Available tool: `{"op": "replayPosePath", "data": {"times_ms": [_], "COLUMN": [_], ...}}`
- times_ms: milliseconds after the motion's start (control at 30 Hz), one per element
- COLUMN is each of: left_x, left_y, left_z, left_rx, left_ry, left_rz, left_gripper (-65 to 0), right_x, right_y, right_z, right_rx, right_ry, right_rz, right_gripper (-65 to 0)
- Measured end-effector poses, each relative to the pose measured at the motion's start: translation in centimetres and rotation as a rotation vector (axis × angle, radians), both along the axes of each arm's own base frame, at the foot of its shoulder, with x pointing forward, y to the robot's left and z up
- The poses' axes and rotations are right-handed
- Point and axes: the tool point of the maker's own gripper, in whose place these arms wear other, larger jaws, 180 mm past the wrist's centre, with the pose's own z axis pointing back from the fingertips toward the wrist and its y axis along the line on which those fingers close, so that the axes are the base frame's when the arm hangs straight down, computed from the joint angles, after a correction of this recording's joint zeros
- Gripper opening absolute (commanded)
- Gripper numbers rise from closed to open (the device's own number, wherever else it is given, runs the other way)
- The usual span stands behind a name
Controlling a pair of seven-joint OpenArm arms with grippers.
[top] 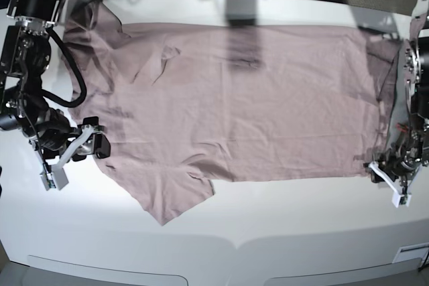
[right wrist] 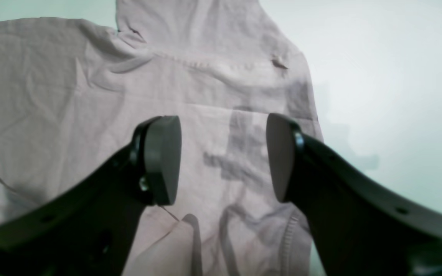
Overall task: Fold the T-shirt properly
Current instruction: 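Lay the shirt flat and regrasp its hem corners with both grippers, then pinch the hem corners with both grippers and pull them outward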
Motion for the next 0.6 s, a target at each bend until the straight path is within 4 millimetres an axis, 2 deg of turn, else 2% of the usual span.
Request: {"op": "replayPosePath", "data": {"times_ms": [100,167,367,500,600], "left_x": [-1.5,-1.9,-2.9,-2.5,-2.3], "left_y": [0.0,-0.2,-4.6,-6.7,-6.9], "left_z": [-1.8,-2.1,-3.1,-3.3,-3.0], "left_rx": [-0.007,-0.020,-0.171,-0.190,-0.184], "left_ry": [0.036,0.033,-0.044,-0.048,-0.044], "left_rz": [0.000,-0.009,-0.125,-0.154,-0.170], "left_gripper": [-38.3,-38.3,-38.3,-38.3,-39.2], "right_x": [0.0,0.0,-0.1,-0.1,-0.1], "right_y": [0.0,0.0,0.3,0.3,0.3], "right_z": [0.0,0.0,0.0,0.0,0.0], "right_rx": [-0.001,-0.001,-0.004,-0.004,-0.005], "right_ry": [0.003,0.004,-0.004,-0.003,-0.003], "right_rz": [0.000,0.000,0.026,0.026,0.027], "right_gripper": [-29.7,-29.7,-29.7,-29.7,-29.7]}}
